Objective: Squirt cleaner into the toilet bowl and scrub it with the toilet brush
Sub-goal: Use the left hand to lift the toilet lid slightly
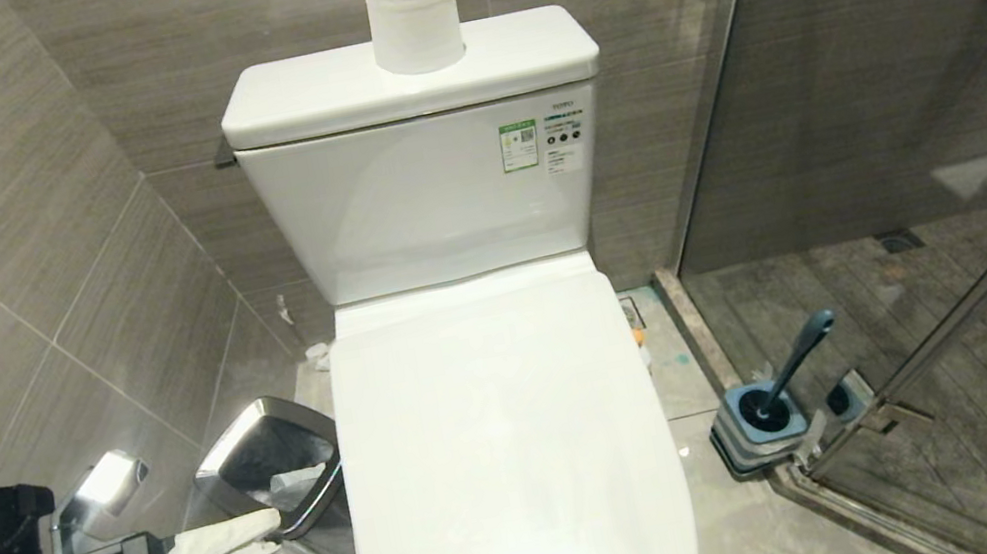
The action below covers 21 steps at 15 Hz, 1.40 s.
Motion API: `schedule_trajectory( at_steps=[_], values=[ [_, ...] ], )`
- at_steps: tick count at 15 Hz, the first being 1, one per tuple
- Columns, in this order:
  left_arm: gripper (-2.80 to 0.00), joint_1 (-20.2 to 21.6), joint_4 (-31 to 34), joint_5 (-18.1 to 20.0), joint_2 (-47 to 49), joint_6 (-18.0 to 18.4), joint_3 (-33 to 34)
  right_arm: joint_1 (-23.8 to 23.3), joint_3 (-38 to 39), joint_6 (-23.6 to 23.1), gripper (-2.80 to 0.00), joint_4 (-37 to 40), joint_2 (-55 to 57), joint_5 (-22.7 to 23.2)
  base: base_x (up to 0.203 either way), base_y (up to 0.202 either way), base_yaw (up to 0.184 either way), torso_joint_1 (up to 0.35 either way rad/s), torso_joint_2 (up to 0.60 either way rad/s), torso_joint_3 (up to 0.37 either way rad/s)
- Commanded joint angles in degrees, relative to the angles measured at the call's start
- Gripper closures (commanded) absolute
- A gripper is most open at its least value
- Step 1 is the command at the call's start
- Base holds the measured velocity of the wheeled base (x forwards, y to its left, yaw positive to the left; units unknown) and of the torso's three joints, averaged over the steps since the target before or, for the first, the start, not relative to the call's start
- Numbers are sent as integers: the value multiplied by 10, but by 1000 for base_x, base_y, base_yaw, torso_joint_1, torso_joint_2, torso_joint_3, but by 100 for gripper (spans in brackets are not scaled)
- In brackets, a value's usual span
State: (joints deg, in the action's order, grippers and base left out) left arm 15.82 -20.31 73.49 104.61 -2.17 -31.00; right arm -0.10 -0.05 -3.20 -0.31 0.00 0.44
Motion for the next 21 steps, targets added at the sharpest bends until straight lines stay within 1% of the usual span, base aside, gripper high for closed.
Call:
schedule_trajectory(
  at_steps=[1, 4, 11, 15, 18, 21],
  values=[
    [-280, 4, -1, 4, -5, -1, 1, 0, 0, -1, 0, 0, 1, 0, 0, 0, 0, 1, 8, -162],
    [-280, 7, 6, 3, -5, -1, 1, 0, 0, -1, 0, 0, 1, 0, 0, 0, 0, 2, -1, -165],
    [-280, 18, 37, 3, -5, -1, -3, 0, 0, -1, 0, 0, 1, 0, 0, 0, 0, 1, 1, -15],
    [-280, 19, 49, 4, -6, 1, -2, 0, 0, -1, 0, 0, 1, 0, 0, 0, 0, 1, 2, -117],
    [-280, 26, 48, 3, -2, -3, -18, 0, 0, -1, 0, 0, 1, 1, 0, 0, 0, 1, 2, -16],
    [-280, 27, 48, 2, 3, -3, -16, 0, 0, -1, 0, 0, 1, 0, 0, 0, 0, 0, 0, 0]
  ],
)
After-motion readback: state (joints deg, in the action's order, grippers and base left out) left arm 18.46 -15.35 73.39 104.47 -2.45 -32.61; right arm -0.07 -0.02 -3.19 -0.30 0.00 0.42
